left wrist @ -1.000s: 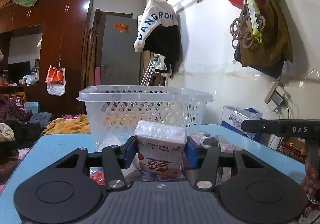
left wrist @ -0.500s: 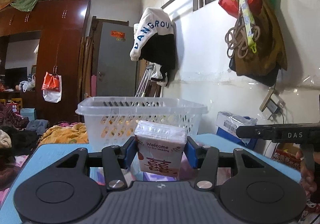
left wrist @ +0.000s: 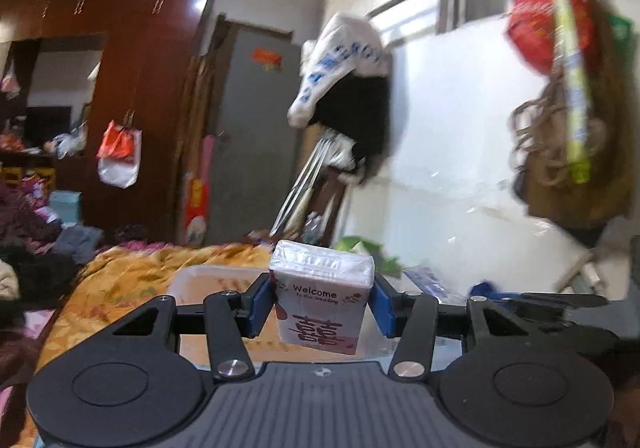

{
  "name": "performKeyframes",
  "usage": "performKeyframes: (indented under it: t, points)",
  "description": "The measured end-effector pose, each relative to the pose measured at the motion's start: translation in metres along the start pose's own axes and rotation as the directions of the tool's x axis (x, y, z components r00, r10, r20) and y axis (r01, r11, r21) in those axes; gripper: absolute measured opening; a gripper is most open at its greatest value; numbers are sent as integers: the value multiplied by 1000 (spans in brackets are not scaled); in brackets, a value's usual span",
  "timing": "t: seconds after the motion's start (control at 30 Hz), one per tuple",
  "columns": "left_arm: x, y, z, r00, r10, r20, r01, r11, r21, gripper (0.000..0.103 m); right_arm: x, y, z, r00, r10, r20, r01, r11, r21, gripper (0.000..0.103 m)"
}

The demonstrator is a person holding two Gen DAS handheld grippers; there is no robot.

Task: Organize objects
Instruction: 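Carry the tissue pack into the basket and open left tool while right drops its bag, then grasp a clear bag of blue items with left tool while right grasps a pink-wrapped box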

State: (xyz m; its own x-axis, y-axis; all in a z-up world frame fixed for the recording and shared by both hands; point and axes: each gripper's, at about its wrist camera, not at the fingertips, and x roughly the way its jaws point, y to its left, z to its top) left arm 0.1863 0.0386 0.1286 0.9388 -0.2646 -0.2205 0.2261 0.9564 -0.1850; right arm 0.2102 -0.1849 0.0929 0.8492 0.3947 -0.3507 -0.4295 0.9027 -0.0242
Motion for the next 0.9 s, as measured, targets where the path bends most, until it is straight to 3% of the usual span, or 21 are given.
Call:
performKeyframes:
  t: [0.1,0.13,0.17,0.23,0.4,0.5,0.57,0.7,0.9]
  points:
    - [21,4,-2,999,3,-45,-4,1000,-17,55,12,0,-2,1000,9,-20,-9,1000,7,48]
    - [24,3,-2,999,8,-40,-8,1000,-10,59,12,-1,-4,1000,20,-24,-20,1000,10,52]
    - [25,2,-3,999,21,-27,-20,1000,5,75,12,-1,-5,999,32,-28,-32,999,9,58]
    - [22,1,-5,999,49,-4,-49,999,22,89,7,0,-8,1000,21,-10,-21,1000,2,86]
    - [-12,0,-13,999,20,46,-22,999,26,89,-30,9,-26,998,34,54,-33,999,-16,103]
    - [-43,-3,-40,999,-6,50,3,999,54,89,-59,9,-53,993,60,101,-59,998,-6,103]
    - [-66,-4,-66,999,24,36,-26,998,51,89,-82,7,-82,989,63,130,-65,998,11,103]
    - [-107,-10,-112,999,15,43,-18,997,72,89,-105,1,-122,994,51,96,-57,996,64,103]
    - [-137,-29,-157,998,45,51,-51,991,125,89,-138,6,-159,984,77,163,-100,986,137,103]
